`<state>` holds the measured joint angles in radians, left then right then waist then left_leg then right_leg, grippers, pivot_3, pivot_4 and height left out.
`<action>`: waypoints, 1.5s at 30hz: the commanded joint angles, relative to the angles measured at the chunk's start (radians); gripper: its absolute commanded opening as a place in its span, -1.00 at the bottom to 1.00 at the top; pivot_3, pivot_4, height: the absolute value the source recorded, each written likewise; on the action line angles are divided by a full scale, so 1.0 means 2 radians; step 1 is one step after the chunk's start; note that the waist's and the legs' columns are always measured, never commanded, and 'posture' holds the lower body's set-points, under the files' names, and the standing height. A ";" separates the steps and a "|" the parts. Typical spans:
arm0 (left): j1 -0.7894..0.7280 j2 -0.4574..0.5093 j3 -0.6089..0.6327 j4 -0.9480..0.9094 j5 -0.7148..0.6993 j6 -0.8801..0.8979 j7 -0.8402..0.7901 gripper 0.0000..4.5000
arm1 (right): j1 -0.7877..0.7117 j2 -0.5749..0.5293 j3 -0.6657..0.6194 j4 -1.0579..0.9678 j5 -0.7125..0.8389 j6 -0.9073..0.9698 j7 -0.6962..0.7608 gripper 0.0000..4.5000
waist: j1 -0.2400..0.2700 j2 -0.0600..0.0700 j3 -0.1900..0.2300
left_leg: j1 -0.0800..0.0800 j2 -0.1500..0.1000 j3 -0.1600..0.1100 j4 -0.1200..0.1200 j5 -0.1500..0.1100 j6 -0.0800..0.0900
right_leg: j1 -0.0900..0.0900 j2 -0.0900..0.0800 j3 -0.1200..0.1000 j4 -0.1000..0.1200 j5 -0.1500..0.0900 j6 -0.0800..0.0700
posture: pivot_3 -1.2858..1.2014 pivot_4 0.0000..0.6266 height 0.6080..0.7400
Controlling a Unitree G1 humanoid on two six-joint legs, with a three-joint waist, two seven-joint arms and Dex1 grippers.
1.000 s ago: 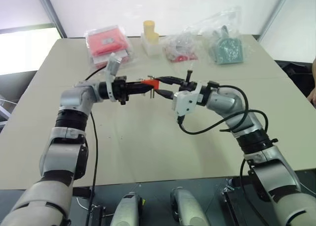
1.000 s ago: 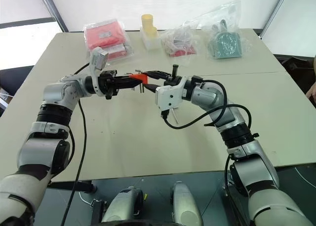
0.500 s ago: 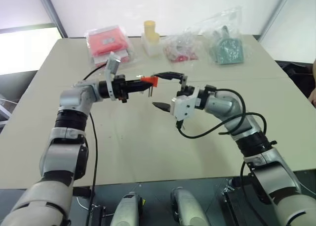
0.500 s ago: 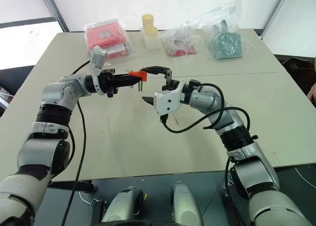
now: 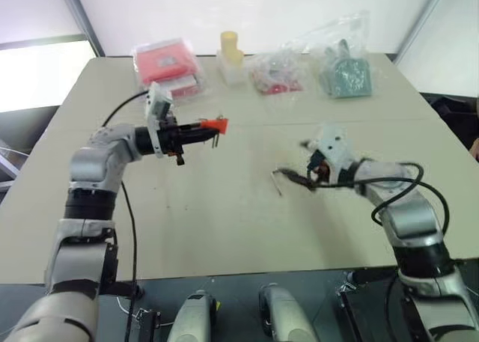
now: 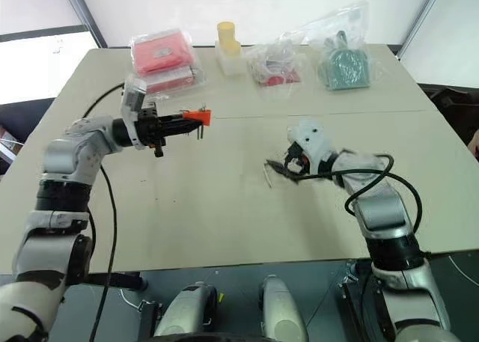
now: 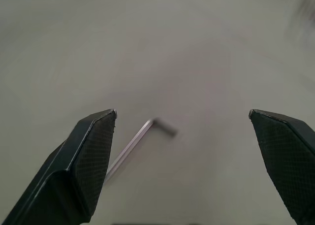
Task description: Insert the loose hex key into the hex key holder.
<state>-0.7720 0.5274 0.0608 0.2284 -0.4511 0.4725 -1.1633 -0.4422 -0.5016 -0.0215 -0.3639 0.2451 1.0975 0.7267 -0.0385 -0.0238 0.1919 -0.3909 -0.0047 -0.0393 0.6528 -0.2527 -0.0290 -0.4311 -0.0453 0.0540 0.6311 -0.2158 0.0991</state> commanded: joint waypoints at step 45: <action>0.097 -0.049 0.028 -0.170 -0.062 0.017 0.183 -1.00 | -0.078 0.105 0.122 0.219 -0.043 -0.033 -0.136 -0.98 | -0.005 -0.005 -0.005 | 0.004 0.000 0.001 -0.001 0.000 0.000 | 0.003 0.002 0.000 -0.001 0.000 -0.001 | 0.03 -0.52 0.98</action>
<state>-0.5602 0.4168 0.1030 -0.0923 -0.5575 0.5149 -0.7844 -0.6261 -0.3151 0.2063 0.0303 0.1384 1.0172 0.4393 -0.0484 -0.0344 0.1814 -0.3835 -0.0050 -0.0372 0.6512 -0.2526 -0.0289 -0.4246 -0.0420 0.0542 0.6287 -0.2179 0.0959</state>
